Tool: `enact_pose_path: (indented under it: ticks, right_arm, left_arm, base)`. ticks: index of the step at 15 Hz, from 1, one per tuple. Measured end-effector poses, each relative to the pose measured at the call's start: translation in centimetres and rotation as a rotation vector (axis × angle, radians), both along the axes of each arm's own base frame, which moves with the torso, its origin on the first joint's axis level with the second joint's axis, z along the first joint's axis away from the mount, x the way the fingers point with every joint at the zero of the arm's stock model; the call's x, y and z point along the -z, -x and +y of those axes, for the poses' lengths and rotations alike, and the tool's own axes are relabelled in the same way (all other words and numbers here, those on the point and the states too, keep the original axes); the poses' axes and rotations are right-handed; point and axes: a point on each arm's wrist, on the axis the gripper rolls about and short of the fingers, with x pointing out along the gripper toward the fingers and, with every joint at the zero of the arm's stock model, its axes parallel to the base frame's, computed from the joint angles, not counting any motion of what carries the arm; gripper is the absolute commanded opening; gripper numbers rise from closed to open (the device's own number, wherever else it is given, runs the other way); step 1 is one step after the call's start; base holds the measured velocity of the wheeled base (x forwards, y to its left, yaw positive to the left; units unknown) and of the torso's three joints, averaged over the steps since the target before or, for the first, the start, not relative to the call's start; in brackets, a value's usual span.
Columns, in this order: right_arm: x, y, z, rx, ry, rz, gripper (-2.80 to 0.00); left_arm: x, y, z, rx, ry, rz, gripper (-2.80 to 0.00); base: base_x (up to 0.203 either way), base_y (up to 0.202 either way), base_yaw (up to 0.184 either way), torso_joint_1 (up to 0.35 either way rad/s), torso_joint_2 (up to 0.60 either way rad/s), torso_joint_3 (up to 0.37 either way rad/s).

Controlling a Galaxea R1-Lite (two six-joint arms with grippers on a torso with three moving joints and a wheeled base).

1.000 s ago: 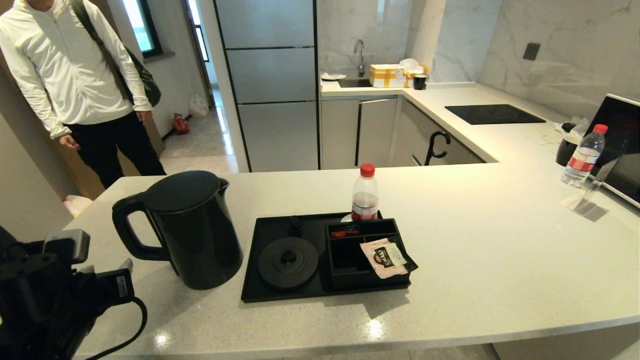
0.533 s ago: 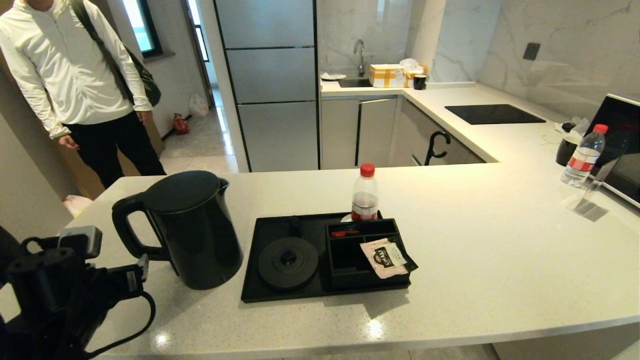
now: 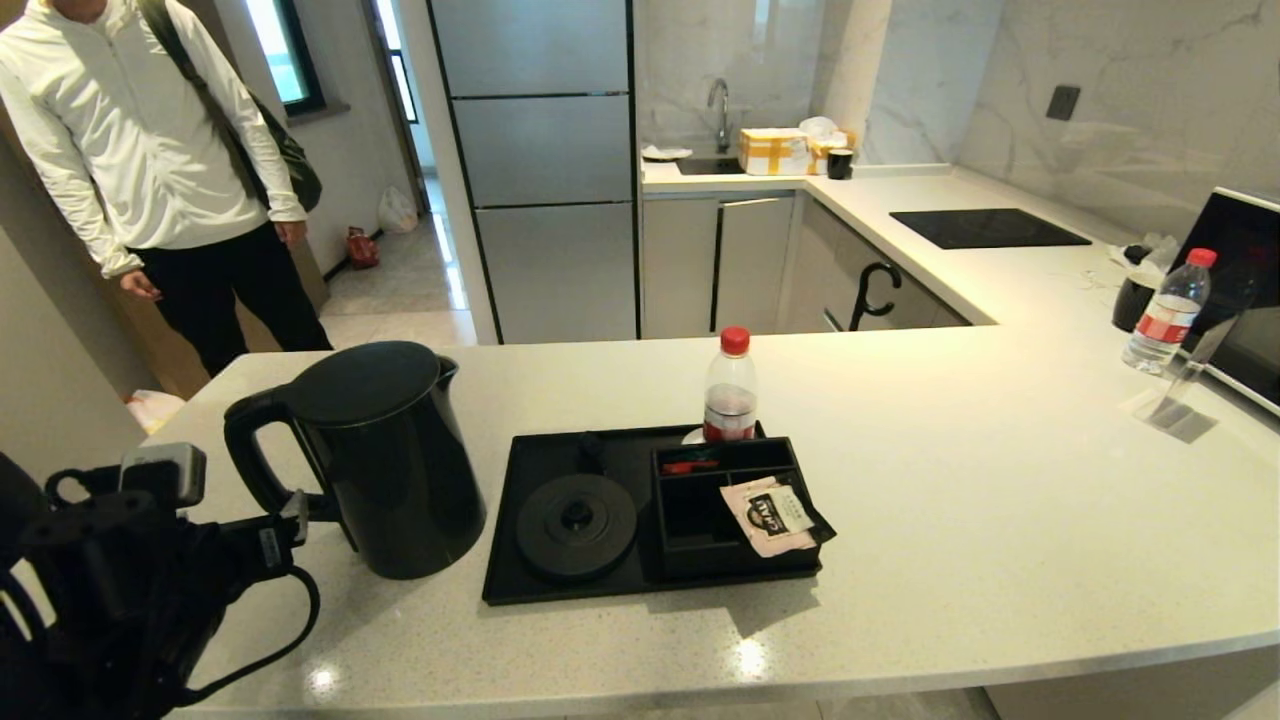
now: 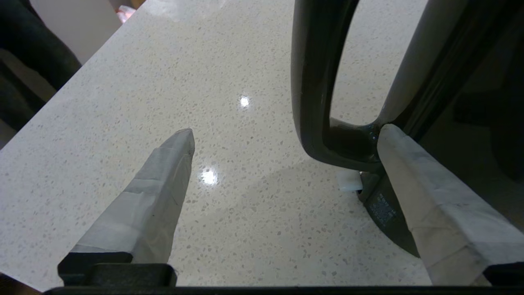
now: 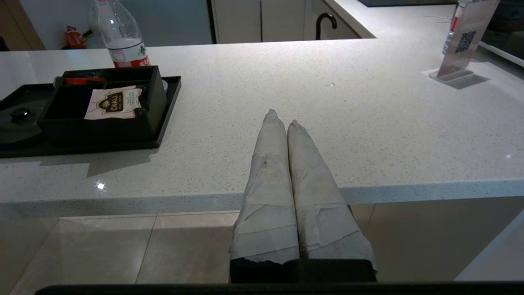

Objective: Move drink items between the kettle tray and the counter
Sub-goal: Return the kettle to its original position

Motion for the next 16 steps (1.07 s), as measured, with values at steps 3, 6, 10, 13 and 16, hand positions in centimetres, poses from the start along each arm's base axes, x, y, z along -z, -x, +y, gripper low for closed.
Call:
enact_pose_path:
  ticks: [3, 6, 10, 13, 16]
  right_arm:
    - [0.0, 0.0, 0.0, 0.000, 0.000, 0.000, -2.80]
    - [0.0, 0.0, 0.0, 0.001, 0.000, 0.000, -2.80]
    - [0.0, 0.0, 0.0, 0.000, 0.000, 0.000, -2.80]
    - [0.0, 0.0, 0.0, 0.000, 0.000, 0.000, -2.80]
    - [0.0, 0.0, 0.0, 0.000, 0.000, 0.000, -2.80]
  left_arm:
    - [0.0, -0.3, 0.0, 0.000, -0.002, -0.006, 0.00]
    - [-0.3, -1.0, 0.0, 0.002, -0.003, -0.028, 0.00]
    - [-0.6, -1.9, 0.0, 0.002, -0.006, -0.052, 0.00]
    - [-0.9, -2.2, 0.0, 0.003, -0.009, -0.073, 0.00]
    - [-1.2, -2.4, 0.2, 0.000, -0.022, -0.081, 0.00]
  base:
    - [0.000, 0.000, 0.000, 0.000, 0.00, 0.000]
    - [0.000, 0.000, 0.000, 0.000, 0.00, 0.000]
    - [0.000, 0.000, 0.000, 0.000, 0.00, 0.000]
    - [0.000, 0.000, 0.000, 0.000, 0.00, 0.000]
    - [0.000, 0.000, 0.000, 0.000, 0.00, 0.000]
